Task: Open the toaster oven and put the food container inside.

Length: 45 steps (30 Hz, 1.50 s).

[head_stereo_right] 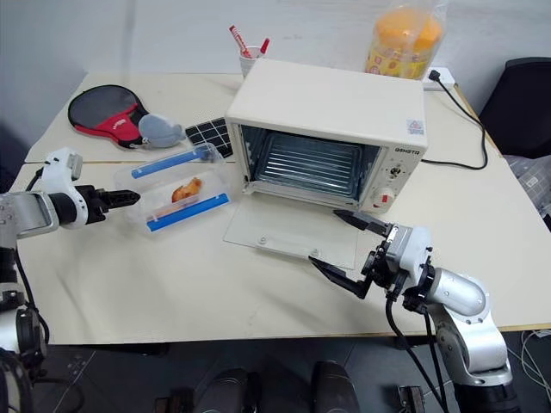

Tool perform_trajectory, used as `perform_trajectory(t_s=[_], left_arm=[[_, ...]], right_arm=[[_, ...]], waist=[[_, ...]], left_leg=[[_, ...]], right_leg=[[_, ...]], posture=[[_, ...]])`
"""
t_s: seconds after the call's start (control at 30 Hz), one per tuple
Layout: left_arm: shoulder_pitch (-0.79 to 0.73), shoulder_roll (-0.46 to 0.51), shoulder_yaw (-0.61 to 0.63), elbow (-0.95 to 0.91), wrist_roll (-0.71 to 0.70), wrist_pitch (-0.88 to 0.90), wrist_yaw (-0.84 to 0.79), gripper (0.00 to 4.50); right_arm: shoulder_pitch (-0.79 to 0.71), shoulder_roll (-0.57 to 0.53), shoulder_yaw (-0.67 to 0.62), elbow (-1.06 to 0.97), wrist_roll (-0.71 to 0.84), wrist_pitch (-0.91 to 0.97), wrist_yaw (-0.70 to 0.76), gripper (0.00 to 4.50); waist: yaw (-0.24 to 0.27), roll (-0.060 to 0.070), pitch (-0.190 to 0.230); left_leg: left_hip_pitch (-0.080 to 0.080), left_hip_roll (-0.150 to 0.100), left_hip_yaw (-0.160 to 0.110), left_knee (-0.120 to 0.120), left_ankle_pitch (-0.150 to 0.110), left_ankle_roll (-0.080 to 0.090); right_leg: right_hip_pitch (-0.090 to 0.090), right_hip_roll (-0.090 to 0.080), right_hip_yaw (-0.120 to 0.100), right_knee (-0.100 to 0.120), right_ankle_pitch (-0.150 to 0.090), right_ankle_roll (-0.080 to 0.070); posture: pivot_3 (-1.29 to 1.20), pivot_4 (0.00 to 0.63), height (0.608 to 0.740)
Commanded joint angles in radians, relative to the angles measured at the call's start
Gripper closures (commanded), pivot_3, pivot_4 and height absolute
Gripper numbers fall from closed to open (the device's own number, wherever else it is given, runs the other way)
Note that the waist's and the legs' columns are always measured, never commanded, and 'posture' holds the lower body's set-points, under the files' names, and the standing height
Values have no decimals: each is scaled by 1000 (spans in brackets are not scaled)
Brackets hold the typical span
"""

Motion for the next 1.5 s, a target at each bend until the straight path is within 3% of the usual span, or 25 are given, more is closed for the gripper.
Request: perform_trajectory(t_s=[0.03, 0.17, 0.33, 0.6, 0.73, 0.8, 1.03, 1.27, 1.5], left_arm=[[-4, 23, -52, 17, 68, -44, -49, 2035], [-30, 16, -41, 53, 99, -81, -59, 3302], [-65, 42, -9, 84, 112, -107, -93, 4442], [-69, 178, -107, -29, 109, -56, -317, 4449], [-59, 172, -154, -172, 73, 37, -370, 4449], [-69, 144, -165, -238, 59, 79, -367, 4449], [-167, -91, -209, -414, 29, 316, -255, 4449], [-287, -372, -238, -398, 79, 315, -133, 4449], [-297, -450, -307, -350, 154, 220, -68, 4449]], right_arm=[[18, 0, -25, -52, -10, -32, -22, 0], [37, 7, -44, -69, -5, -44, -48, 0], [77, 1, -75, -102, 22, -42, -70, 0], [230, -75, -225, -121, 75, -36, -14, 0], [306, -82, -284, -86, 54, -68, 16, 0], [338, -77, -296, -74, 38, -89, 27, 0], [460, -28, -337, -73, 6, -152, 0, 0], [468, 7, -324, -89, -19, -172, -56, 0], [475, 41, -298, -114, -34, -190, -93, 0]], waist=[[-1, 0, 0], [1, 0, 0], [2, 0, 0], [4, -6, 3], [13, -6, 3], [18, -7, 3], [29, -7, 3], [25, -7, 3], [26, -7, 3]], left_leg=[[0, 0, 0, 0, 0, 0], [0, 0, 1, 0, 0, 0], [0, 0, 1, 0, 0, 0], [-1, 0, 1, 0, 0, 0], [0, 1, 0, 0, 0, 0], [0, 1, 0, 0, 0, 0], [-1, 0, -1, 1, 1, 2], [0, 0, -1, 2, 1, 1], [1, 0, -1, 1, 2, -2]], right_leg=[[0, 0, 0, 0, 0, 0], [-1, 1, 1, 0, 0, 0], [-1, 1, 1, 1, 0, 0], [-1, 1, 0, 0, 0, 0], [0, 0, 1, 1, 0, 0], [0, 0, 1, 1, 0, 0], [1, -1, 2, 1, 0, 0], [1, 0, 2, 1, 0, 0], [1, 3, 2, 1, 0, 0]], posture=[[0, 150, 740], [0, 150, 740], [0, 150, 740], [0, 150, 740], [0, 150, 740], [0, 150, 740], [0, 150, 740], [0, 150, 740], [0, 150, 740]])
